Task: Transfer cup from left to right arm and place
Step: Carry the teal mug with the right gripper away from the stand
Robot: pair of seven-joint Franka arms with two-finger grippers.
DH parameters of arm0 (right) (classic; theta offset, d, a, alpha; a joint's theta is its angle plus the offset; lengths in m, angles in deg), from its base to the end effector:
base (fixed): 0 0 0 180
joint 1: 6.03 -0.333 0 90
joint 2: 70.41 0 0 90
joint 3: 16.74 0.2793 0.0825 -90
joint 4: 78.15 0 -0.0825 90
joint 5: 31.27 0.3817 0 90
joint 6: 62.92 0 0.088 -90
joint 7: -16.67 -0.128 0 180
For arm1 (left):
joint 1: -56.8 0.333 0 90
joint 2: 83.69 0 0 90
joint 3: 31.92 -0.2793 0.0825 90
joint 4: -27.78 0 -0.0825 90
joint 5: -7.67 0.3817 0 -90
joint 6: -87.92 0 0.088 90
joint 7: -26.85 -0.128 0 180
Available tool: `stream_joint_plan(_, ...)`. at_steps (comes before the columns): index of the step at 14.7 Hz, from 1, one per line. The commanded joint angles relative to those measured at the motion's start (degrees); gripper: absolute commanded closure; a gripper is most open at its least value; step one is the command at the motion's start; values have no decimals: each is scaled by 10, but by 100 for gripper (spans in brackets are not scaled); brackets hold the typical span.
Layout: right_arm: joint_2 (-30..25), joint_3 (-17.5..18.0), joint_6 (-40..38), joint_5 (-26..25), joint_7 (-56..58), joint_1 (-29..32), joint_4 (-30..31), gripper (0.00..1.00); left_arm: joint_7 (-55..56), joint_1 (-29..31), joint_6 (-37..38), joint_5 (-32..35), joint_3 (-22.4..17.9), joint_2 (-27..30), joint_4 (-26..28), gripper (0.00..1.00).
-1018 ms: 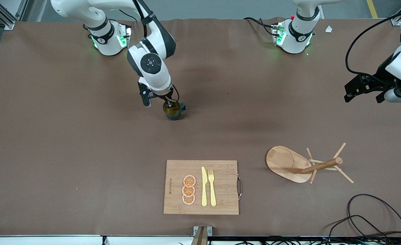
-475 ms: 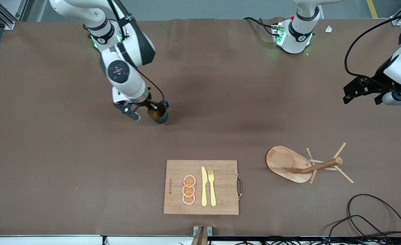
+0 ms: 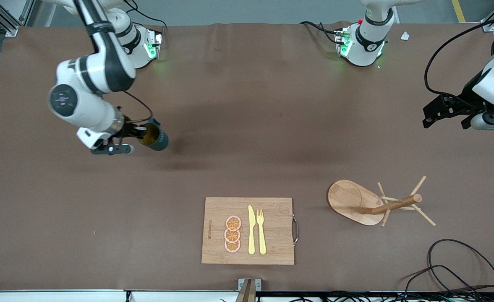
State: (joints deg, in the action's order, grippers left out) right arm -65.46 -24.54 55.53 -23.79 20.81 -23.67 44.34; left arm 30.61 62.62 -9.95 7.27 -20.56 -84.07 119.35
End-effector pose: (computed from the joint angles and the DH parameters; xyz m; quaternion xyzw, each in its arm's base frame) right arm 0.5175 0.0989 0.2982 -0.9921 -0.0857 0.0799 0.0450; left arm 0.5666 -0.0555 0.5630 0.9985 -0.0152 0.0512 0.0083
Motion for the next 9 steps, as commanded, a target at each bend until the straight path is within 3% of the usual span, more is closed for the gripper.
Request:
stream_joint_plan(1, -13, 9, 3, -28, 230, 64, 14, 100, -7, 0, 12, -4, 0, -6, -15, 0)
stream_joint_plan(4, -11, 9, 19, -76, 380, 111, 12, 100, -9, 1, 12, -5, 0, -6, -15, 0)
stream_joint_plan(9, 18, 9, 63, -81, 607, 167, 13, 100, -8, 0, 12, -4, 0, -6, -16, 0)
